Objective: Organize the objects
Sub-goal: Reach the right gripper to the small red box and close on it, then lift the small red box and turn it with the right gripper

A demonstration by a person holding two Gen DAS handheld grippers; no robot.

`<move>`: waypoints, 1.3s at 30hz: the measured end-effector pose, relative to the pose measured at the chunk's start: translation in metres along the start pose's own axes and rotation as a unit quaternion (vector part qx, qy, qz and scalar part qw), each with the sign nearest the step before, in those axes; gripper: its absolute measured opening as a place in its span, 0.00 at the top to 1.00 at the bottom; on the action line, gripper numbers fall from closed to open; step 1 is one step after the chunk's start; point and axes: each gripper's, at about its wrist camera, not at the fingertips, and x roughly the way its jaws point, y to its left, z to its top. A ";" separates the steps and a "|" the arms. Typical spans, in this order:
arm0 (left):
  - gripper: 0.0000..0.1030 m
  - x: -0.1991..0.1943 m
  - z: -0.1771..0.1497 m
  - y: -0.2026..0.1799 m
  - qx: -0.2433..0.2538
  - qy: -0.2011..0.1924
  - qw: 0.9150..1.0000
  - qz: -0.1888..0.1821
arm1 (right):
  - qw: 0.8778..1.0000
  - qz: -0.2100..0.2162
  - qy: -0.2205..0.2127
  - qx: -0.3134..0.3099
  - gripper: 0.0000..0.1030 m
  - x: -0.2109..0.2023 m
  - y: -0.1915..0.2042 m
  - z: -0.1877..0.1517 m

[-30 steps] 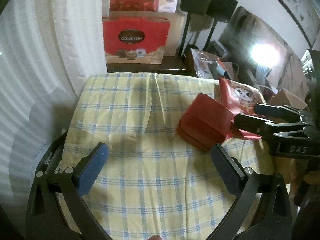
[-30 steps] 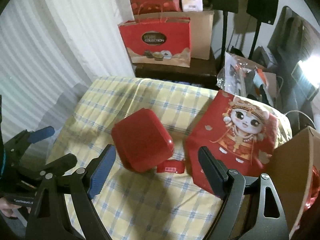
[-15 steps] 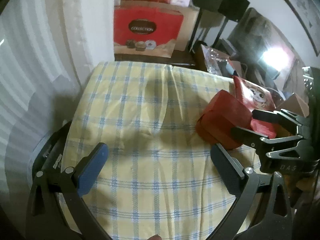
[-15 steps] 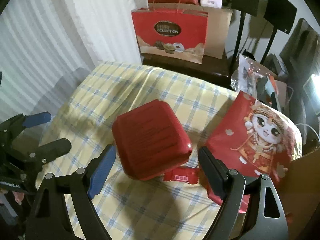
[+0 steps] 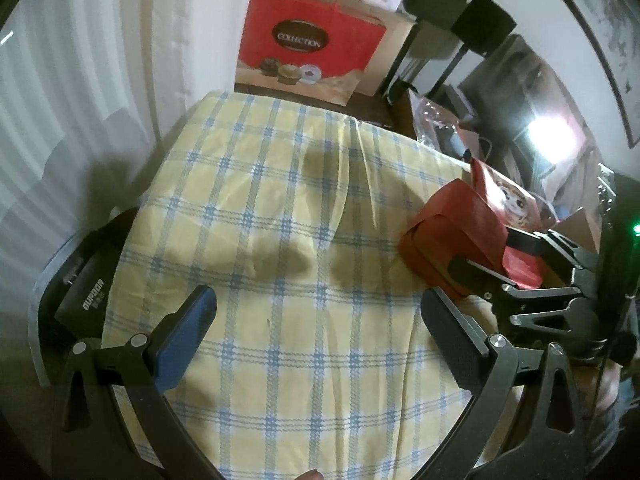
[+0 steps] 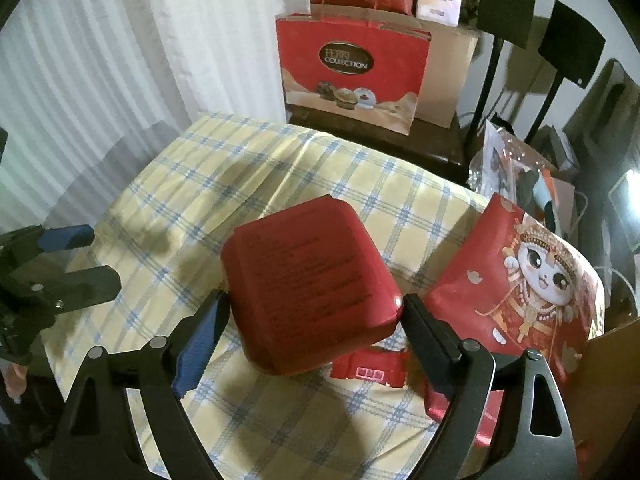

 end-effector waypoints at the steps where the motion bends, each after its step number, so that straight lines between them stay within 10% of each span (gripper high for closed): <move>1: 0.01 0.001 -0.001 0.000 0.000 0.001 1.000 -0.001 | 1.000 -0.001 -0.001 -0.001 0.14 0.001 0.000 0.000; 12: 0.01 -0.003 -0.004 0.009 -0.026 0.008 0.999 -0.031 | 0.992 0.090 0.010 0.091 0.15 -0.003 -0.018 -0.002; 23: 0.01 -0.026 -0.004 0.014 -0.033 -0.004 0.998 -0.050 | 0.942 0.239 0.102 0.211 0.15 -0.001 -0.019 -0.025; 39: 0.01 -0.015 -0.015 -0.015 -0.011 0.016 0.998 -0.059 | 0.972 0.109 0.043 0.205 0.09 -0.037 -0.065 -0.030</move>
